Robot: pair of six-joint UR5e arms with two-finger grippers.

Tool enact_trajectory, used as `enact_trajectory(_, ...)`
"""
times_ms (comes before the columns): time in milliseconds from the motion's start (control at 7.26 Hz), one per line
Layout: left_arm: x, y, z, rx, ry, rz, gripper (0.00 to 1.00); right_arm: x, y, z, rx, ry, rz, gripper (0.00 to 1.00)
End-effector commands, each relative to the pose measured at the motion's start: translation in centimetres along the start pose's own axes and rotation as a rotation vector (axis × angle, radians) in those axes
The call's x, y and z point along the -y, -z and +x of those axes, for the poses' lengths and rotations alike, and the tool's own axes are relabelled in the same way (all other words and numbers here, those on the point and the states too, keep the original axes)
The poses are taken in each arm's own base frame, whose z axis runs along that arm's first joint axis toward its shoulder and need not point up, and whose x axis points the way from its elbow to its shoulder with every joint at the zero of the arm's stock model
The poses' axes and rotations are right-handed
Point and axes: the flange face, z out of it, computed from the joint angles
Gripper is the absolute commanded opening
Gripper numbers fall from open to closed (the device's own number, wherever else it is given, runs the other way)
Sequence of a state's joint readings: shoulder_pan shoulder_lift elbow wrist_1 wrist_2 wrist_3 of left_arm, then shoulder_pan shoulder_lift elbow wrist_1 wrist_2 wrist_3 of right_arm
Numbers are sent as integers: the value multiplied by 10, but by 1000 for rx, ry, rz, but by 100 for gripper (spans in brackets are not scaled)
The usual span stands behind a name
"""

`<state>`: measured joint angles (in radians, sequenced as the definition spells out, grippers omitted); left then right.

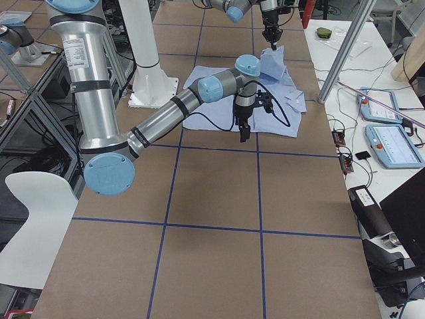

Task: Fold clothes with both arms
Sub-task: 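Carry the cuff with the left gripper across the shirt toward the collar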

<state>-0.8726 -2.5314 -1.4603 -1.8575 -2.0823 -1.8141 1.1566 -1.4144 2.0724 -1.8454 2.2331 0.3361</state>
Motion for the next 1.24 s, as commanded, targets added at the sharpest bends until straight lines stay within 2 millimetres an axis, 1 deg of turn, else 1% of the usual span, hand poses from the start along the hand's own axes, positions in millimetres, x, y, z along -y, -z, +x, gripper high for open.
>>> enact_trajectory(0, -23, -20, -3, 9, -6, 0, 0, 0, 0, 1, 0, -2, 0, 100)
enact_trajectory(276, -46, -50, -14, 33, 7, -1, 0, 0, 0, 2, -1, -4, 0, 100)
enact_trajectory(413, -65, -71, -17, 29, 7, 3, 0, 0, -1, 3, -2, -6, -3, 100)
enact_trajectory(551, -78, -93, -16, 3, 13, -9, 0, 0, -2, 2, -2, -6, -4, 100)
enact_trajectory(827, -130, -141, -14, 17, -16, -18, 0, 0, -1, 2, -1, -5, -3, 100)
enact_trajectory(964, -148, -153, -15, 30, -23, -29, 0, 0, -1, 2, -1, -6, -1, 100)
enact_trajectory(1102, -161, -170, -22, 27, -33, -2, 0, 0, -1, 1, 13, -9, -8, 100)
